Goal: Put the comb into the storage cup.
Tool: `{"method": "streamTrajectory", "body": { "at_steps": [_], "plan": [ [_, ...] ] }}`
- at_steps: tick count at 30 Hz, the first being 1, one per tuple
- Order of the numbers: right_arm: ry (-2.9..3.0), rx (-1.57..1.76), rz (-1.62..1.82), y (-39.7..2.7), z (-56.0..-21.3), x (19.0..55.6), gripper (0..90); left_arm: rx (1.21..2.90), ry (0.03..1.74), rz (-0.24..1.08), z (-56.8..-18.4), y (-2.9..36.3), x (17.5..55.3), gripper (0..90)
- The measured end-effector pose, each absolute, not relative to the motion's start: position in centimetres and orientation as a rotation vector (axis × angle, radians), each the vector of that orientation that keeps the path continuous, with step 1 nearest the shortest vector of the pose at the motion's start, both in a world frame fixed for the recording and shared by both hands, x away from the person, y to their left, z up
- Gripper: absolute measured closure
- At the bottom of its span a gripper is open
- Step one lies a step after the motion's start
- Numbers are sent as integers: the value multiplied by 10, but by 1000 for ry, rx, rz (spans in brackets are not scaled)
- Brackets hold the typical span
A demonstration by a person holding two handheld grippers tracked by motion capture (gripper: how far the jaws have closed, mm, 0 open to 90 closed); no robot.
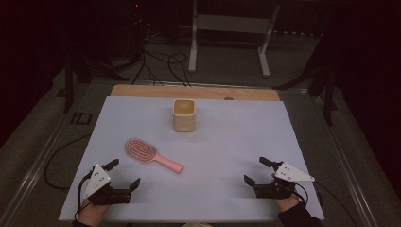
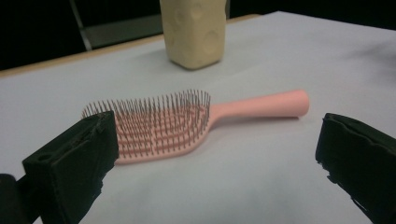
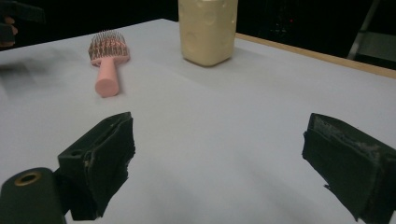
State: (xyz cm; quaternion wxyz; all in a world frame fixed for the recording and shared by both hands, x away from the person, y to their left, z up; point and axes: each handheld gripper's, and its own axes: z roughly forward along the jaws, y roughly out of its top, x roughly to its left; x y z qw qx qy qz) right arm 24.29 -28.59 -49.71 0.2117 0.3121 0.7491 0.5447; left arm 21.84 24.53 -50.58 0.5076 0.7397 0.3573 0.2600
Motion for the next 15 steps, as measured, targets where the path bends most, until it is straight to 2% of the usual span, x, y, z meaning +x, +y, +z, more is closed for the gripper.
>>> {"method": "streamTrajectory", "body": {
  "at_steps": [15],
  "plan": [
    [2077,876,1491,-288,-500,243,88,1797,844,619,-505,240,222,2]
  ]
}}
